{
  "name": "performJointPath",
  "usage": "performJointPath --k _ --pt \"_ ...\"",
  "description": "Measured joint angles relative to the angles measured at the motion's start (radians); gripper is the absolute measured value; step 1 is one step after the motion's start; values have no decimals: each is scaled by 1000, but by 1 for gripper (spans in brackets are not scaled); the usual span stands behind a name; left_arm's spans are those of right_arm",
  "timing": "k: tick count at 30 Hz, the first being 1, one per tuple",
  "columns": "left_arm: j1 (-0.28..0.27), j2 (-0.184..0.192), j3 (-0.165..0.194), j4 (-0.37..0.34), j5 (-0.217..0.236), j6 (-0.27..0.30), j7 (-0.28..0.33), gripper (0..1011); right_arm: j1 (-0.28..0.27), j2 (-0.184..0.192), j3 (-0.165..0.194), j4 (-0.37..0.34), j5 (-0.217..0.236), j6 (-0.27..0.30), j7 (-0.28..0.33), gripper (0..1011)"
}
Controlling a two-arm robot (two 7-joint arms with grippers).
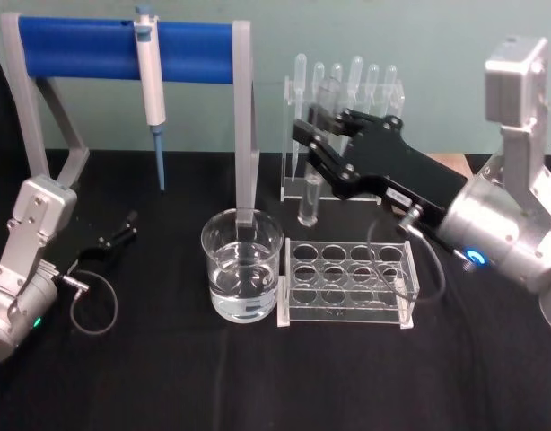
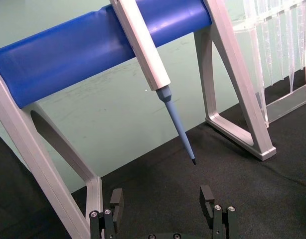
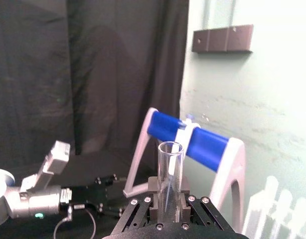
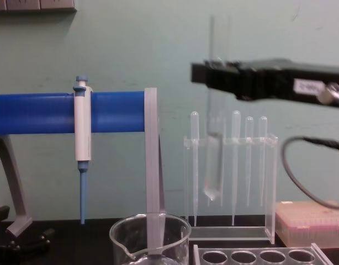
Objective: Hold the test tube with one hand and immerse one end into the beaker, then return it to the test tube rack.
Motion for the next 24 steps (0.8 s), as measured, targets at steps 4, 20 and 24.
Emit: performJointPath --k 4,20,24 --pt "0 0 0 0 0 0 0 1000 -36 16 13 1 10 -15 -5 238" --pt "0 0 0 0 0 0 0 1000 -128 36 33 29 -23 -61 -26 238" --pt "0 0 0 0 0 0 0 1000 -135 30 32 43 -31 -74 -24 238"
